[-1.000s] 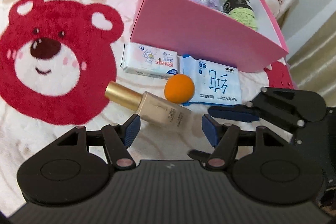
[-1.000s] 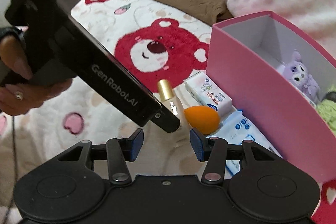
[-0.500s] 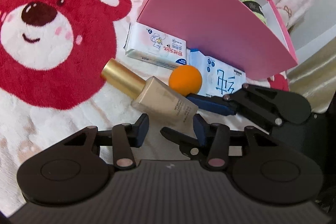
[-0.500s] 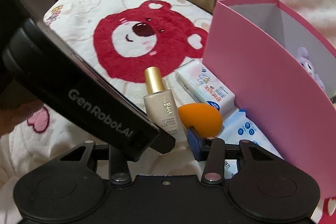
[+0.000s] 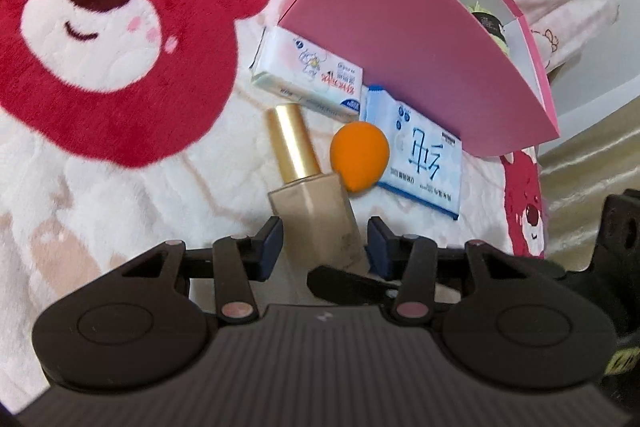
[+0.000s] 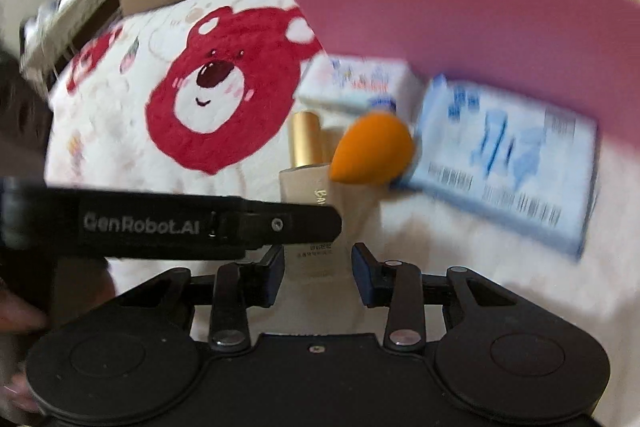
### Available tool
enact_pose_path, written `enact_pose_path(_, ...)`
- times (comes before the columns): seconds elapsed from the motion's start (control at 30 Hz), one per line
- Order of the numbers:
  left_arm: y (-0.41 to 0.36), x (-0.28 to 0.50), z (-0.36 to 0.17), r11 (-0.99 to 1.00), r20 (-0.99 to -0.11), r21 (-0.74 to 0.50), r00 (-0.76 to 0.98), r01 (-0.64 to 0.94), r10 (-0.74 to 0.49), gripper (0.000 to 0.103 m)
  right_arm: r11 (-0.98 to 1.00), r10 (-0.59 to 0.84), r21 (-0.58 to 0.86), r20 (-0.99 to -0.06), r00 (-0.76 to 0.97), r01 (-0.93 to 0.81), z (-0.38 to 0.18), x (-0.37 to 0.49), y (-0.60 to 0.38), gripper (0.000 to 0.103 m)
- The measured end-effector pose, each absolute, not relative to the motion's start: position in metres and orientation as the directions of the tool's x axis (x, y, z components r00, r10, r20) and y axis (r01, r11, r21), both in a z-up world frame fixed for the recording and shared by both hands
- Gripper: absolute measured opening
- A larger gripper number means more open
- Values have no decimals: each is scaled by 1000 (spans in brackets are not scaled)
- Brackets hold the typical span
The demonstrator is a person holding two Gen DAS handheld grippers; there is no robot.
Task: Organize objects
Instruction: 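Close the left gripper on the foundation bottle, then carry the foundation bottle with the left gripper into the pink box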
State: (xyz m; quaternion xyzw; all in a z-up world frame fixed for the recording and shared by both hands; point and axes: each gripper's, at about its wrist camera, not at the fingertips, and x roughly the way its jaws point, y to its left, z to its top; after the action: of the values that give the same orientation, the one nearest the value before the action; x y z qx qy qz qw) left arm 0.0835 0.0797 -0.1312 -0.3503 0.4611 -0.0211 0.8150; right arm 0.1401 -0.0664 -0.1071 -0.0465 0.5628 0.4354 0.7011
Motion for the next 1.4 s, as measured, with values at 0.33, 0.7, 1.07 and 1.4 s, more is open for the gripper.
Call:
enact_pose_path(0.33, 71, 78, -141, 793, -759, -541, 568, -279, -318, 44, 613, 624, 537, -779, -62, -580, -123, 133, -76, 44)
enact_pose_path(0.7, 68, 66, -111, 830, -796, -495, 517, -258, -314, 43, 602, 646, 572, -759, -82, -557, -99, 118, -80, 44)
enact_pose_path(1.07, 49, 82, -17, 920, -842, -370, 466, -131, -272, 43, 578, 701, 583, -713, -17, -571, -22, 116, -95, 44)
enact_pose_path(1.4, 39, 134, 63, 947, -834, -318, 491, -53, -253, 43, 575, 729, 532, -679, 94, -621, 49, 154, -96, 44)
